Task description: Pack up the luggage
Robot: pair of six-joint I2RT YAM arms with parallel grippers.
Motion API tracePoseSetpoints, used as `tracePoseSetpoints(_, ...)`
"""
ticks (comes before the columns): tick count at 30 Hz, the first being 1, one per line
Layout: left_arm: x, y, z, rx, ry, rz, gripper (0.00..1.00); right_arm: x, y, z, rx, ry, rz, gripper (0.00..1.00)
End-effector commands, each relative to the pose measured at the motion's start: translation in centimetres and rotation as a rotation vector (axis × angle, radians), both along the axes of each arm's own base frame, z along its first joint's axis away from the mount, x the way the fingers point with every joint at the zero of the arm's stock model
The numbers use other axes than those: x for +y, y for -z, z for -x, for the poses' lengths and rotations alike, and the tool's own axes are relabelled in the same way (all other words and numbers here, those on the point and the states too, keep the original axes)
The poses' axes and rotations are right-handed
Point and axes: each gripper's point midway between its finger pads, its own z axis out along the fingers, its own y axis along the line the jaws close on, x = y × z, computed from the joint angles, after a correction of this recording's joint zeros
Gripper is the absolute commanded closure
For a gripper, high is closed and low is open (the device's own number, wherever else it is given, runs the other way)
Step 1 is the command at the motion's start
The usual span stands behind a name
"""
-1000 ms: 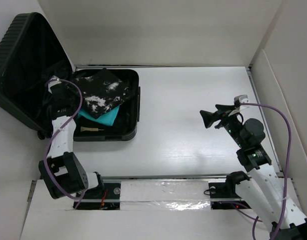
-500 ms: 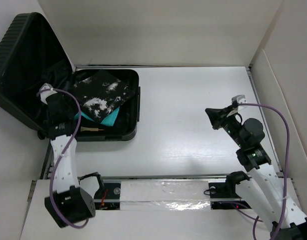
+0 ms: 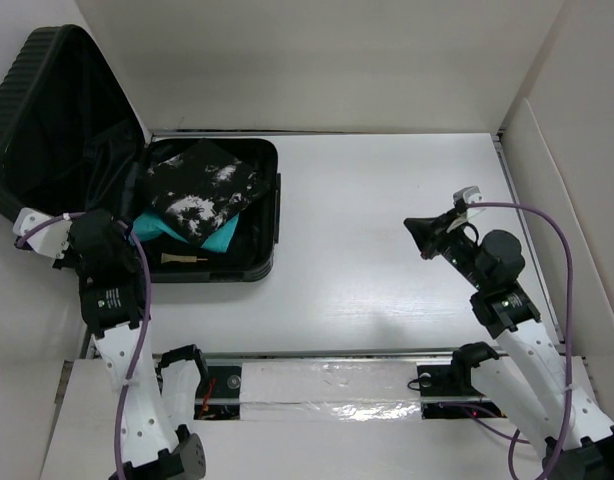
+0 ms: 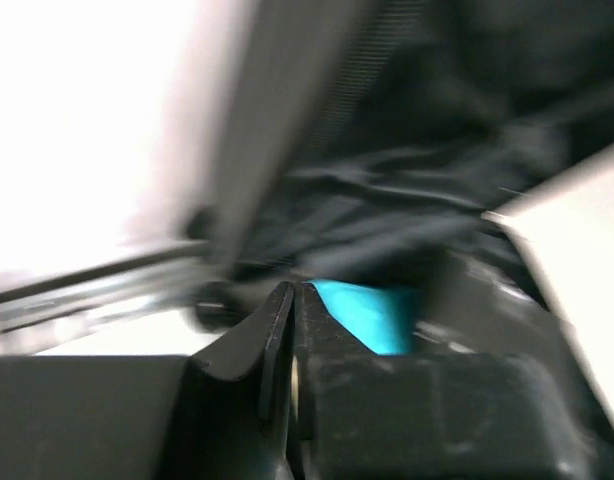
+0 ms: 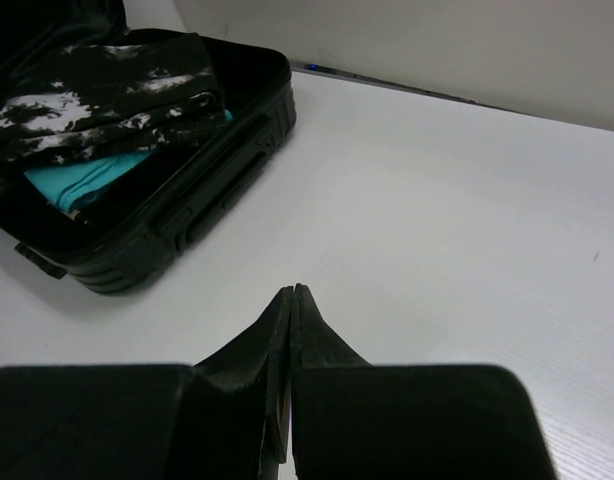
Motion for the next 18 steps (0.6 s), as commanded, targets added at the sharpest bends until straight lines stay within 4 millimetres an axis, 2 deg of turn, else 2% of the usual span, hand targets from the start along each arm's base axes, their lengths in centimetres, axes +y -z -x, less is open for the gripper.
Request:
tracePoseSetpoints(1, 3.3, 1.1, 4.0, 0.163, -0.292, -0.060, 0.97, 0.6, -3.5, 1.1, -0.099, -0.048, -0.007, 0.97)
tracePoseSetpoints(3, 4.0, 0.7, 4.3, 0.191, -0.339, -0.097, 0.73, 0.5, -3.8, 1.3, -0.109, -0.048, -0.010, 0.92)
tracePoseSetpoints(4, 4.4, 1.0, 3.8, 0.227, -0.351, -0.109, 0.56, 0.8, -3.8, 1.5, -0.111, -0.060, -0.011, 0.90)
tracePoseSetpoints(5, 4.7, 0.7, 3.6, 0.235, -0.364, -0.124, 0.50, 0.8, -3.8, 1.5, -0.112, -0.061, -0.010, 0.89)
tracePoseSetpoints(11, 6.4, -2.1, 1.7, 0.287, -0.423, -0.177, 0.46, 2.0, -3.4, 1.5, -0.101, -0.111, 0.010, 0.93)
tracePoseSetpoints(13, 6.9, -2.9, 0.1, 0.309, -0.410, -0.190, 0.46, 2.1, -3.2, 1.3, -0.094, -0.111, 0.013, 0.93)
tracePoseSetpoints(16, 7.4, -3.0, -1.2, 0.335, -0.401, -0.202, 0.47, 2.9, -2.9, 1.5, -0.092, -0.142, 0.014, 0.92)
tracePoseSetpoints(18, 7.6, -3.0, -1.5, 0.344, -0.404, -0.210, 0.52, 3.4, -2.9, 1.6, -0.094, -0.157, 0.015, 0.90)
